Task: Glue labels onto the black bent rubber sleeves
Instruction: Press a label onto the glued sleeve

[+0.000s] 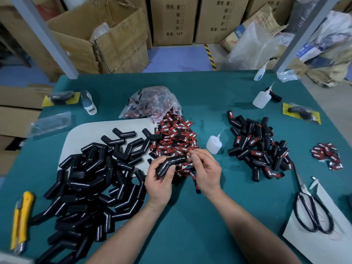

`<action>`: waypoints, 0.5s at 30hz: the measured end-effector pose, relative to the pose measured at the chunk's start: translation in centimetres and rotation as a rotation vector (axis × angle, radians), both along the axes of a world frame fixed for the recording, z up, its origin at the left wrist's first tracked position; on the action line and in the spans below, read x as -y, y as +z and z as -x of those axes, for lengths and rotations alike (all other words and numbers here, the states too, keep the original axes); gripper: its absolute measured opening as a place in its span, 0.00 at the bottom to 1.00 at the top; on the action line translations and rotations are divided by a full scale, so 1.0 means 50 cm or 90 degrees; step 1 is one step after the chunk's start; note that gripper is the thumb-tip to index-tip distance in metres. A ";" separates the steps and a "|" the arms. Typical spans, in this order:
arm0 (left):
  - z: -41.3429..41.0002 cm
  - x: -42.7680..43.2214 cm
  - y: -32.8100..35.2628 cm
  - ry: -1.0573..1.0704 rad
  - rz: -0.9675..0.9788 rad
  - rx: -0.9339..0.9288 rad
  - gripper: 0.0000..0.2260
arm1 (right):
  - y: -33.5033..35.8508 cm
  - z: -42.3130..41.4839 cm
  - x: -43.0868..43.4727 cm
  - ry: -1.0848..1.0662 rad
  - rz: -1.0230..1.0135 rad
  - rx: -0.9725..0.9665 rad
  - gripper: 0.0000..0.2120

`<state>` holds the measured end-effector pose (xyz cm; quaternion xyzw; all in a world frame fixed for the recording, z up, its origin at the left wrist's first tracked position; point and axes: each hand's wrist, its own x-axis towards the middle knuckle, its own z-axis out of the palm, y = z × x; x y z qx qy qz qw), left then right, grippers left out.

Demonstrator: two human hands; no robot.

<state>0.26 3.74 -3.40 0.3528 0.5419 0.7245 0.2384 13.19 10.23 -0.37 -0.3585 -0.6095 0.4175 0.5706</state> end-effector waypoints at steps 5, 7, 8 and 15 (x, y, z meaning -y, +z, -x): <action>0.004 -0.001 0.001 -0.010 0.001 -0.002 0.13 | 0.018 -0.008 -0.016 -0.019 -0.016 0.003 0.14; 0.003 -0.001 0.004 -0.015 0.002 0.001 0.13 | 0.028 -0.005 -0.014 -0.024 0.062 -0.046 0.18; 0.004 -0.001 0.005 -0.016 0.004 0.004 0.13 | 0.032 -0.004 -0.012 -0.022 0.092 -0.068 0.18; -0.001 0.002 0.019 -0.011 0.006 -0.010 0.13 | 0.071 -0.019 -0.010 0.008 -0.017 0.037 0.05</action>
